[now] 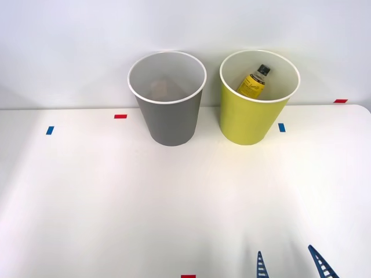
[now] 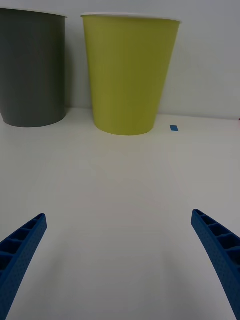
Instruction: Put cans in the gray bin, plastic bottles in the light green bin
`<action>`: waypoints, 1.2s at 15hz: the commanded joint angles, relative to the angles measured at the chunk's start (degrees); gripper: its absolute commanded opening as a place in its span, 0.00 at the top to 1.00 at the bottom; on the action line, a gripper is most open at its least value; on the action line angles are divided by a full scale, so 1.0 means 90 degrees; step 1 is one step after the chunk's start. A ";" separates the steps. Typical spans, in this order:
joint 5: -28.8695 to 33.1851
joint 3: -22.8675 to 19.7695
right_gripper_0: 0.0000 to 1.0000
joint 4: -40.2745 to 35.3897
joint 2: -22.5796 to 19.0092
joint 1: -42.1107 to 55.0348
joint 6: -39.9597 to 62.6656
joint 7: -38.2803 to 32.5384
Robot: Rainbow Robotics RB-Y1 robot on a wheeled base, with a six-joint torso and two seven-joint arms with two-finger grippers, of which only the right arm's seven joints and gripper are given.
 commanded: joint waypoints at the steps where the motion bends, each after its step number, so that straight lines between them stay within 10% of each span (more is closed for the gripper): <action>1: -0.0002 0.0000 0.00 -0.0001 0.0000 0.0000 0.0002 -0.0001; 18: -0.0002 0.0000 0.00 -0.0001 0.0000 0.0000 0.0002 -0.0001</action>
